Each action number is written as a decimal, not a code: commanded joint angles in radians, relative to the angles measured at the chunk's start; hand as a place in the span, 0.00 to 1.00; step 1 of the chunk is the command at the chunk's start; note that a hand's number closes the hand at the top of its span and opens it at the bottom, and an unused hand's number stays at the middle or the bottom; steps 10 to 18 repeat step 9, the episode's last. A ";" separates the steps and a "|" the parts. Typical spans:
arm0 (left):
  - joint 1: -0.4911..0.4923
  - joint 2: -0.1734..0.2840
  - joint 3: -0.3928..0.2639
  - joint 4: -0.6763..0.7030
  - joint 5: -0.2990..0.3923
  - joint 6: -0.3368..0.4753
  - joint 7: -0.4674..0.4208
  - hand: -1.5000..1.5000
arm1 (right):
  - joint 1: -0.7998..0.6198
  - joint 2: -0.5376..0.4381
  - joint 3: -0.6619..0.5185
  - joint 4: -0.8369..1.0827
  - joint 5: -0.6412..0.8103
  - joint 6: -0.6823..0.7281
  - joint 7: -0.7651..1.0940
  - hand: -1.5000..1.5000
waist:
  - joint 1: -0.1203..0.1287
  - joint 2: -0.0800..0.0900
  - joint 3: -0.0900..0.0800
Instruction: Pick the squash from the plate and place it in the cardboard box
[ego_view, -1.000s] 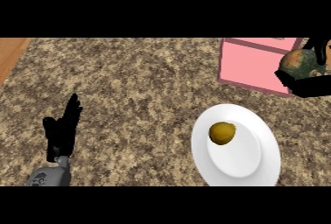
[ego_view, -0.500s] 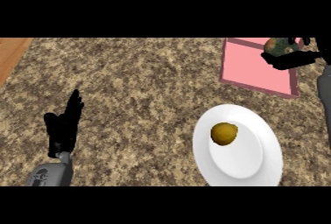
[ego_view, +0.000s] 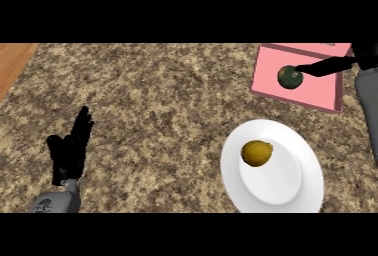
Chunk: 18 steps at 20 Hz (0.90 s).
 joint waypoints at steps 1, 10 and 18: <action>-0.006 -0.038 -0.019 -0.012 -0.014 0.032 0.005 0.50 | -0.022 0.006 -0.087 0.063 -0.135 0.076 -0.128 0.00 | -0.010 -0.002 0.000; -0.003 -0.028 -0.012 0.007 -0.024 0.031 -0.009 0.50 | -0.048 -0.166 -0.277 0.232 -0.344 0.298 -0.170 0.00 | -0.011 0.001 0.000; -0.003 -0.028 -0.012 0.007 -0.024 0.031 -0.009 0.50 | -0.048 -0.166 -0.277 0.232 -0.344 0.298 -0.170 0.00 | -0.011 0.001 0.000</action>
